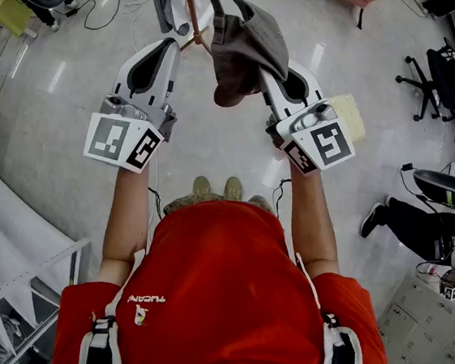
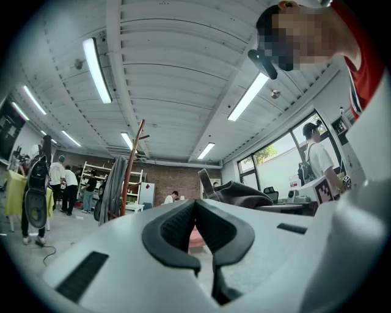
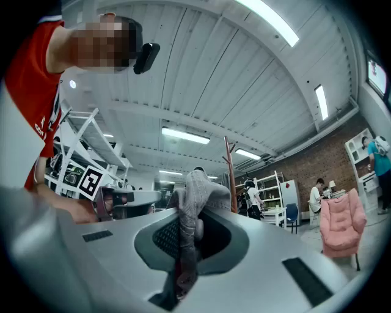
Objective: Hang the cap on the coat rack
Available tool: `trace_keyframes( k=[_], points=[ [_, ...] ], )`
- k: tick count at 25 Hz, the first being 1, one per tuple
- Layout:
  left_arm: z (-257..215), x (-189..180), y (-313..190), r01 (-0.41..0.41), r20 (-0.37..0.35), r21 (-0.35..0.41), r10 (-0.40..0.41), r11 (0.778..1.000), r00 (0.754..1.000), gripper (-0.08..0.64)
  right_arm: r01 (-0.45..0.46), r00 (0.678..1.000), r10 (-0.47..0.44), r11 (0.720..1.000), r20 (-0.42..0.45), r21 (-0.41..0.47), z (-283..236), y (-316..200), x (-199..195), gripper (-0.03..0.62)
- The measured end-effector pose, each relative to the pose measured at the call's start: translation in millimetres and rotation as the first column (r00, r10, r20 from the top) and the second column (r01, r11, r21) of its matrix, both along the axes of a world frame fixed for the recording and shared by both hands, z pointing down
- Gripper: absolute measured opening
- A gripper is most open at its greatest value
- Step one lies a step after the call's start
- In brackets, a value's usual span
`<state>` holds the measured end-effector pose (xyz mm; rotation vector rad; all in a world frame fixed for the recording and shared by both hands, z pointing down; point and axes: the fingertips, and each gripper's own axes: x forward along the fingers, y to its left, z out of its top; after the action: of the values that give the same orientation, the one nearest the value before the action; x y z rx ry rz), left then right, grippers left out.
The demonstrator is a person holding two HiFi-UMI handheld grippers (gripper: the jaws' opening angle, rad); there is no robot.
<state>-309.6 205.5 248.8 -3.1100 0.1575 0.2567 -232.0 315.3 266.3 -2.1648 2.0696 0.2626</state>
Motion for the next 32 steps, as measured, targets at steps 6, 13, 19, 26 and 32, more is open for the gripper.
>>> trace_keyframes(
  k=[6,13,19,26,32],
  points=[
    [5,4,0,0.015,-0.002,0.002,-0.015,1.0,1.0,0.009,0.026,1.0,-0.026,1.0,0.007,-0.002,5,1,5,0.035],
    [7,14,1,0.051,-0.006,0.023,-0.051,0.998,0.999,0.009,0.062,0.998,-0.062,0.998,-0.004,0.012,9,9,17,0.035],
    [10,21,0,0.088,-0.009,0.044,-0.088,0.995,0.996,0.009,0.096,0.995,-0.096,0.995,-0.015,0.001,21,9,29,0.035],
    [12,28,-13,0.132,-0.011,0.051,-0.132,0.99,0.991,0.009,0.123,0.992,-0.124,0.992,-0.019,-0.007,26,0,48,0.035],
    [4,67,-55,0.159,-0.021,0.053,-0.158,0.986,0.987,0.009,0.134,0.99,-0.136,0.99,-0.036,-0.04,21,-42,93,0.035]
  ],
)
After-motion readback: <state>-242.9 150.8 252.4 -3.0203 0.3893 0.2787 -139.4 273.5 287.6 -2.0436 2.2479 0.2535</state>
